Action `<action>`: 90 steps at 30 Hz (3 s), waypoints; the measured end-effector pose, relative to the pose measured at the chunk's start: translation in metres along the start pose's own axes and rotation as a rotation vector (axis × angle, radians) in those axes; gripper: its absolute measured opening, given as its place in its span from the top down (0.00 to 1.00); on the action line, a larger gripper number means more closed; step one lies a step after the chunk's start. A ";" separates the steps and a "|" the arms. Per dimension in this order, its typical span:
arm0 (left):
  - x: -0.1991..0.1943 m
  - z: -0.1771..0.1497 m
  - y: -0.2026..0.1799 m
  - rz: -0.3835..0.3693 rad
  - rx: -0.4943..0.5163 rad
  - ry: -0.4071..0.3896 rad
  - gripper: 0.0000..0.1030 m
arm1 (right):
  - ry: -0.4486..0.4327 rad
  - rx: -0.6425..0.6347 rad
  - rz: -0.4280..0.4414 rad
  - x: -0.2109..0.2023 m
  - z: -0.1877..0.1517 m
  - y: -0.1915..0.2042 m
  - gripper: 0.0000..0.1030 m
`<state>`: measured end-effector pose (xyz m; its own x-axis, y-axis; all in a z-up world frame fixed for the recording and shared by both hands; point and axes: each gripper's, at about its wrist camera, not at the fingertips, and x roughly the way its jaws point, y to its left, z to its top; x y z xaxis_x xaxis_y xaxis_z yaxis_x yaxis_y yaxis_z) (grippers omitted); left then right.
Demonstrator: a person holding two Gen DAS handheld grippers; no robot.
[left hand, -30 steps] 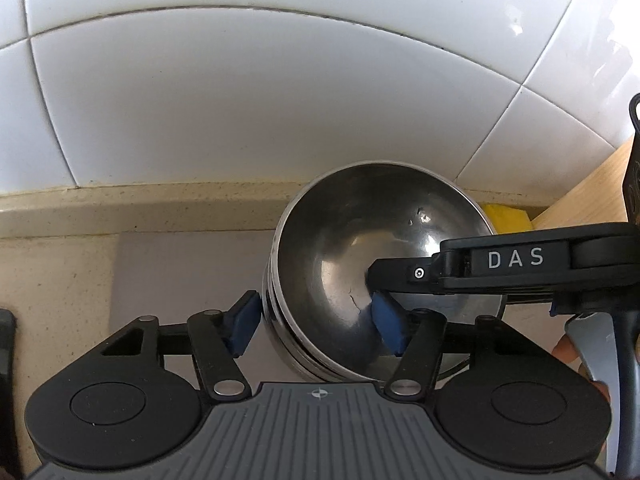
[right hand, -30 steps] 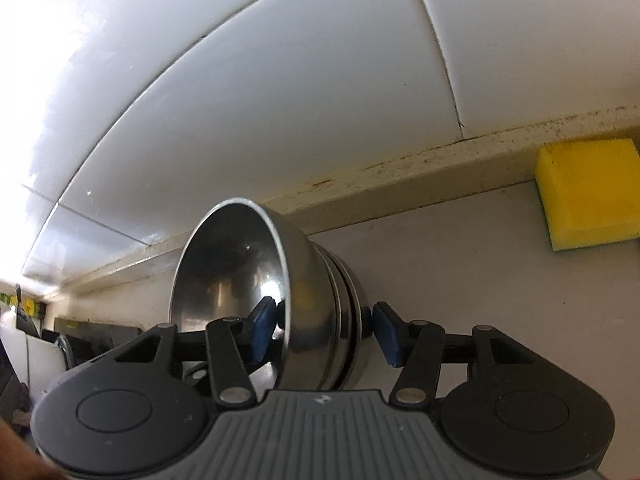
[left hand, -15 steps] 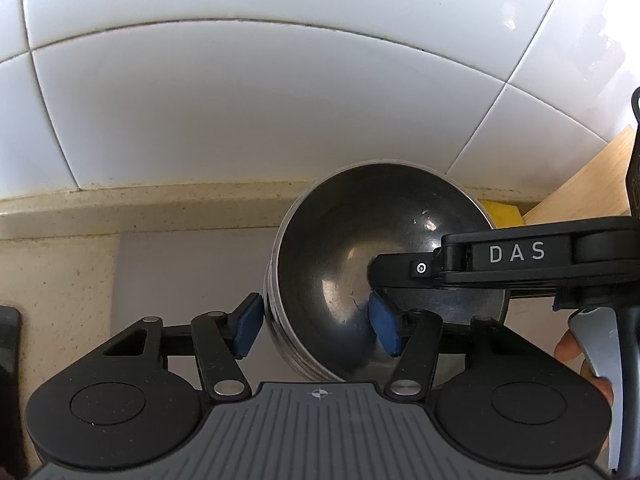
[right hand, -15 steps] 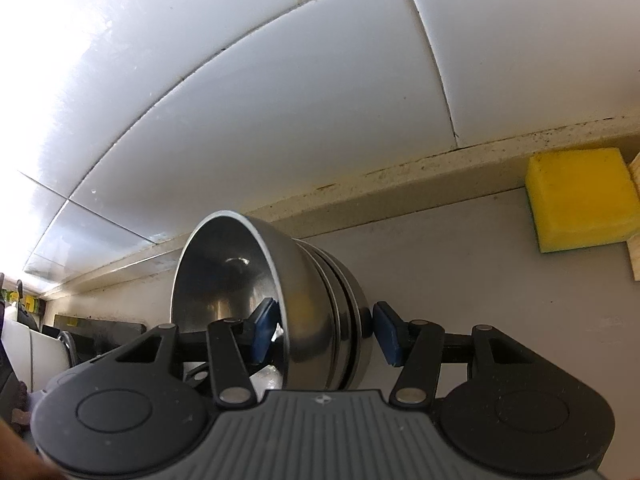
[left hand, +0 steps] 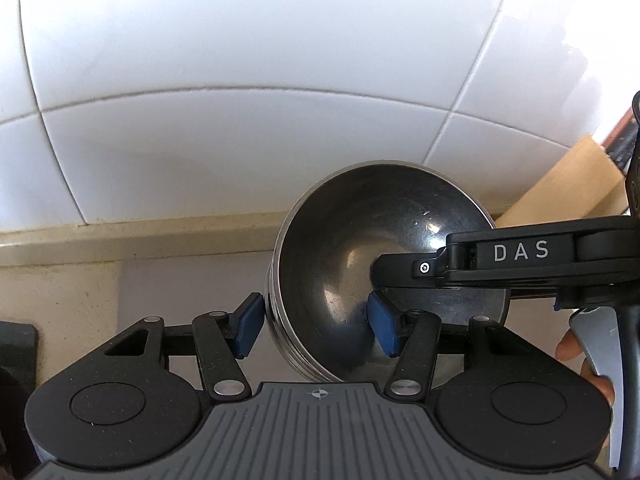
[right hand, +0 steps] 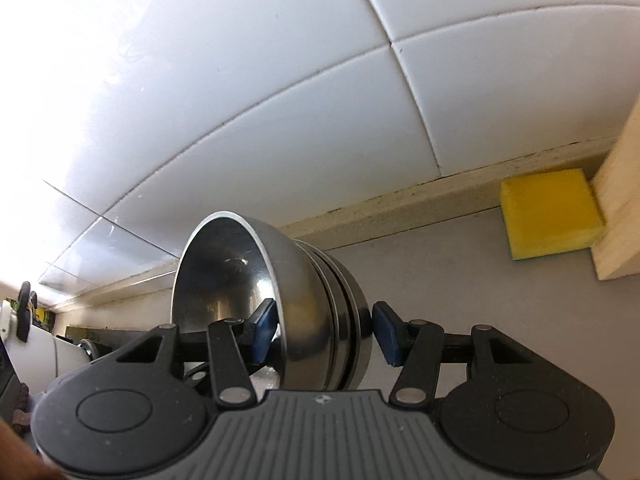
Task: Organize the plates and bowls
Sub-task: 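Lift the nested steel bowls with both grippers off the counter, then carry the steel bowl stack with both grippers over the pink-flowered plates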
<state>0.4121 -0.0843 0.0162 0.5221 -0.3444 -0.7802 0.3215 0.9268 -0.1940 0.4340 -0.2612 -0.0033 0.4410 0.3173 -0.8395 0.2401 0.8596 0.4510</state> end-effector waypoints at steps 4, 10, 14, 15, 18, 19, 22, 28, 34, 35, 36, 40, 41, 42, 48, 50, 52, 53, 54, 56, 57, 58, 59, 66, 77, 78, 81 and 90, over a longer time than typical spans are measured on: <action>-0.019 -0.005 -0.009 -0.008 0.019 -0.018 0.45 | -0.027 -0.008 -0.006 -0.021 -0.008 0.003 0.65; -0.045 -0.011 -0.034 -0.016 0.045 -0.039 0.45 | -0.064 -0.015 -0.015 -0.056 -0.022 0.003 0.65; -0.059 -0.021 -0.045 -0.024 0.058 -0.042 0.45 | -0.079 -0.019 -0.023 -0.076 -0.035 0.001 0.65; -0.063 -0.025 -0.048 -0.027 0.062 -0.042 0.45 | -0.081 -0.020 -0.027 -0.080 -0.039 0.001 0.65; -0.071 -0.034 -0.057 -0.032 0.075 -0.043 0.45 | -0.087 -0.018 -0.034 -0.091 -0.051 0.000 0.65; -0.073 -0.037 -0.058 -0.033 0.079 -0.041 0.45 | -0.087 -0.018 -0.035 -0.095 -0.055 -0.001 0.65; -0.082 -0.049 -0.066 -0.038 0.088 -0.031 0.45 | -0.083 -0.026 -0.045 -0.104 -0.070 -0.002 0.65; -0.093 -0.073 -0.075 -0.039 0.113 -0.011 0.45 | -0.068 -0.023 -0.062 -0.114 -0.098 -0.005 0.65; -0.099 -0.101 -0.081 -0.043 0.135 0.021 0.45 | -0.048 -0.012 -0.083 -0.125 -0.131 -0.007 0.65; -0.099 -0.104 -0.081 -0.045 0.139 0.028 0.45 | -0.043 -0.008 -0.089 -0.125 -0.135 -0.007 0.65; -0.098 -0.108 -0.082 -0.046 0.142 0.034 0.45 | -0.038 -0.004 -0.094 -0.125 -0.139 -0.008 0.65; -0.097 -0.119 -0.083 -0.046 0.161 0.051 0.46 | -0.027 0.014 -0.105 -0.125 -0.152 -0.011 0.65; -0.096 -0.122 -0.083 -0.047 0.167 0.058 0.46 | -0.023 0.017 -0.109 -0.125 -0.155 -0.012 0.65; -0.095 -0.125 -0.083 -0.048 0.171 0.064 0.46 | -0.019 0.018 -0.114 -0.124 -0.158 -0.012 0.65; -0.083 -0.137 -0.082 -0.052 0.179 0.115 0.46 | 0.021 0.034 -0.144 -0.115 -0.170 -0.015 0.65; -0.079 -0.139 -0.083 -0.055 0.181 0.127 0.46 | 0.036 0.037 -0.152 -0.112 -0.174 -0.018 0.65; -0.074 -0.140 -0.084 -0.053 0.181 0.134 0.46 | 0.044 0.044 -0.155 -0.111 -0.177 -0.021 0.65; -0.073 -0.140 -0.085 -0.051 0.184 0.137 0.46 | 0.048 0.047 -0.158 -0.110 -0.177 -0.022 0.65; -0.072 -0.140 -0.086 -0.050 0.189 0.130 0.46 | 0.051 0.051 -0.161 -0.107 -0.177 -0.024 0.65; -0.071 -0.138 -0.089 -0.045 0.197 0.130 0.46 | 0.046 0.054 -0.166 -0.107 -0.178 -0.025 0.65; -0.070 -0.136 -0.090 -0.043 0.197 0.127 0.46 | 0.047 0.059 -0.164 -0.108 -0.177 -0.026 0.66; -0.069 -0.136 -0.091 -0.043 0.198 0.126 0.46 | 0.046 0.062 -0.163 -0.108 -0.176 -0.027 0.66; -0.069 -0.135 -0.092 -0.042 0.202 0.124 0.46 | 0.044 0.067 -0.165 -0.109 -0.176 -0.027 0.66; -0.063 -0.126 -0.089 -0.046 0.171 0.106 0.48 | 0.021 0.092 -0.151 -0.108 -0.168 -0.037 0.71; -0.050 -0.112 -0.091 -0.019 0.136 0.097 0.48 | 0.035 0.143 -0.102 -0.093 -0.149 -0.051 0.69; -0.050 -0.110 -0.092 -0.017 0.133 0.092 0.49 | 0.041 0.156 -0.092 -0.092 -0.148 -0.055 0.69; -0.046 -0.105 -0.094 -0.014 0.126 0.089 0.48 | 0.037 0.169 -0.078 -0.090 -0.146 -0.063 0.69; -0.037 -0.089 -0.105 -0.005 0.173 0.070 0.47 | 0.023 0.185 -0.070 -0.088 -0.128 -0.078 0.69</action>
<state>0.2891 -0.1557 0.0125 0.4658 -0.3324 -0.8201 0.4586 0.8833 -0.0975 0.2661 -0.3051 -0.0032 0.3985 0.2698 -0.8766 0.4251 0.7926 0.4372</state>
